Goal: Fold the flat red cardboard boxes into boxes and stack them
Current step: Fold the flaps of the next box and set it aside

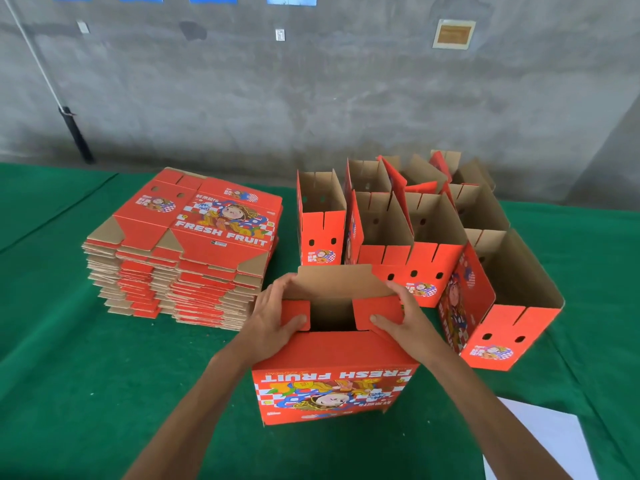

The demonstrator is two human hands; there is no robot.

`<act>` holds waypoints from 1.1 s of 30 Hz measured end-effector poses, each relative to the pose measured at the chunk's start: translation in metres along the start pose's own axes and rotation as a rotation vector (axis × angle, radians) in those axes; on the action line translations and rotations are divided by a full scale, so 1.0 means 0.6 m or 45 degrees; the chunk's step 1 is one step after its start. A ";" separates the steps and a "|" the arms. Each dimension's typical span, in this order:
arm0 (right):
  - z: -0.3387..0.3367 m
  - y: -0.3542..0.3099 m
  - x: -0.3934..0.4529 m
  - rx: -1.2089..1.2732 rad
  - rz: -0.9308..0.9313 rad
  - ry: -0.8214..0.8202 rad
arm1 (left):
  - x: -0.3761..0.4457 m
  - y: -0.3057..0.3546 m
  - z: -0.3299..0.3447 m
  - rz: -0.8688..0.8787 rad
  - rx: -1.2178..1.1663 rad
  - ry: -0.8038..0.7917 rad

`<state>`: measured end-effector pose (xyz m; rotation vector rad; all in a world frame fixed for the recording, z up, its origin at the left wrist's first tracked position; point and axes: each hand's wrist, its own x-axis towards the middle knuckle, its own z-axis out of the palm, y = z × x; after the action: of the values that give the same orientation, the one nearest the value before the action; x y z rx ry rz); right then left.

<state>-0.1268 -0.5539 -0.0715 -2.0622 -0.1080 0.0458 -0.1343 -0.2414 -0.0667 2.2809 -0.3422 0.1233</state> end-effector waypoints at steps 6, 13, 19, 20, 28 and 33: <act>0.015 0.006 -0.010 -0.110 -0.115 0.061 | -0.011 0.008 0.019 -0.004 0.178 0.127; 0.013 0.019 -0.031 0.198 -0.094 0.050 | -0.028 0.018 0.013 -0.140 -0.300 0.089; 0.020 0.006 -0.041 -0.182 -0.075 -0.050 | -0.027 0.023 0.020 -0.133 0.352 -0.112; 0.021 0.006 -0.040 -0.244 -0.093 -0.051 | -0.025 0.028 0.020 -0.173 0.399 -0.121; 0.037 -0.012 -0.034 -0.679 -0.037 -0.005 | -0.022 0.045 0.039 -0.275 0.827 -0.117; 0.020 -0.023 -0.036 0.017 0.303 0.199 | -0.028 0.036 0.024 -0.381 0.565 -0.027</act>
<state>-0.1502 -0.5388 -0.0655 -2.0475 0.2337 0.0313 -0.1569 -0.2624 -0.0638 2.7441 0.0260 0.0211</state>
